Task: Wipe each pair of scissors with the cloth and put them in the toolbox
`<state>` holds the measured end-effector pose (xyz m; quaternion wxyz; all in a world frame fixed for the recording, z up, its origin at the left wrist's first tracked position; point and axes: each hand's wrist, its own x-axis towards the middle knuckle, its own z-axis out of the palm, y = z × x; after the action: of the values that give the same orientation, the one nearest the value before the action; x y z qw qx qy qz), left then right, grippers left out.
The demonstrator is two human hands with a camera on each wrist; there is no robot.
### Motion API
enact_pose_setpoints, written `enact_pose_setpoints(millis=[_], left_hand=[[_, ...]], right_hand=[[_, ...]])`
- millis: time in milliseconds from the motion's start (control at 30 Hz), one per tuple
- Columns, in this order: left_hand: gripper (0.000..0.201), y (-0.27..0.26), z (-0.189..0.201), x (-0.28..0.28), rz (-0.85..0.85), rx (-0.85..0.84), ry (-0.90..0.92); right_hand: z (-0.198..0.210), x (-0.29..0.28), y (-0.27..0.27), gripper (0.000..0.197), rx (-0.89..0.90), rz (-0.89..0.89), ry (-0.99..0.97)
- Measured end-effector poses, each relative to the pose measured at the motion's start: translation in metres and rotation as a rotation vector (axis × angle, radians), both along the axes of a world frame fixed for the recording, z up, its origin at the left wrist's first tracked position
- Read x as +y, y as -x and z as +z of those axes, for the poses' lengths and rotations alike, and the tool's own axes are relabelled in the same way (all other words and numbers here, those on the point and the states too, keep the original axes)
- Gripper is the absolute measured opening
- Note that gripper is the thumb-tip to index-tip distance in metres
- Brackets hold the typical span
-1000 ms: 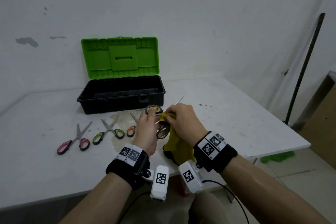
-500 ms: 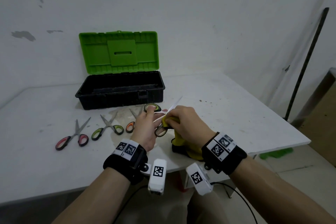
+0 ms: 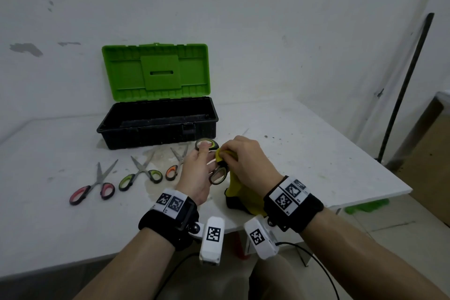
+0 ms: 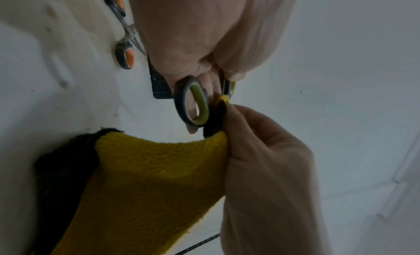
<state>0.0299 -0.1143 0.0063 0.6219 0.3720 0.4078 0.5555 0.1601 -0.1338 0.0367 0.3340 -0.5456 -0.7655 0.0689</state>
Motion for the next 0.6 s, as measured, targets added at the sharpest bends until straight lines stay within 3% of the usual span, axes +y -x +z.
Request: enact_pose_setpoints(millis=[233, 600], left_hand=[[0.036, 0.002, 0.001, 0.001, 0.027, -0.036, 0.007], [0.042, 0.000, -0.001, 0.001, 0.051, -0.027, -0.009]], right_hand=[[-0.001, 0.003, -0.013, 0.016, 0.052, -0.140, -0.033], [-0.006, -0.009, 0.001, 0.010, 0.051, 0.032, 0.010]])
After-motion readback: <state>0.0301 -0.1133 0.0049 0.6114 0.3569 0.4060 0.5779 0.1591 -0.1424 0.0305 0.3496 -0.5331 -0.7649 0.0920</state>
